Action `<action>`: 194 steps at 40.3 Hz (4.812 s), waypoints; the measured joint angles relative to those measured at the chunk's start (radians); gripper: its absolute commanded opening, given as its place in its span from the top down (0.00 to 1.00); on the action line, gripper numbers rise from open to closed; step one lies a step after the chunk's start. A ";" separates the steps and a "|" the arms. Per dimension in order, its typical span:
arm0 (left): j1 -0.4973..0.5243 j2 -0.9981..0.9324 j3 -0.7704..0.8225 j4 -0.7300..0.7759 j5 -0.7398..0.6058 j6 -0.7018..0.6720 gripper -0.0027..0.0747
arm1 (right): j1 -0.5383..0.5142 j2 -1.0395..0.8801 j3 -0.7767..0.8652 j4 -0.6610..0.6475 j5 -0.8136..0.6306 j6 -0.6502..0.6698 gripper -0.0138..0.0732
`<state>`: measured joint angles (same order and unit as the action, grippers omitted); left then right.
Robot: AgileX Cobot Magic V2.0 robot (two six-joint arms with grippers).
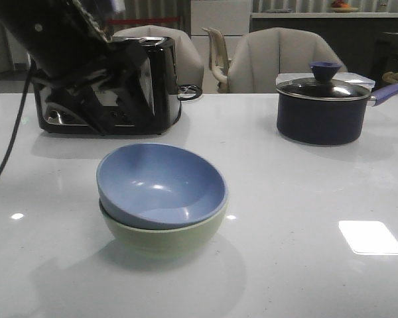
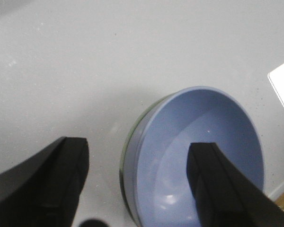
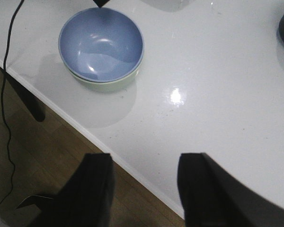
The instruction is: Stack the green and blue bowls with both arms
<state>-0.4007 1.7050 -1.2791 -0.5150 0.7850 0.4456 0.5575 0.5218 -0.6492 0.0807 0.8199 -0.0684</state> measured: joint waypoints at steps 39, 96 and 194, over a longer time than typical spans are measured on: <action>0.000 -0.803 0.298 0.362 0.105 -0.231 0.37 | 0.000 0.000 0.000 0.000 0.000 0.000 0.34; 0.000 -1.130 0.626 0.362 0.038 -0.257 0.72 | 0.000 0.000 0.000 0.000 0.000 0.000 0.76; 0.323 -1.709 1.284 0.515 -0.752 -0.459 0.84 | 0.000 0.000 0.000 0.000 0.006 0.000 0.80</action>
<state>-0.0773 -0.0040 0.0050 0.0000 0.0326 -0.0137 0.5575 0.5218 -0.6492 0.0807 0.8262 -0.0684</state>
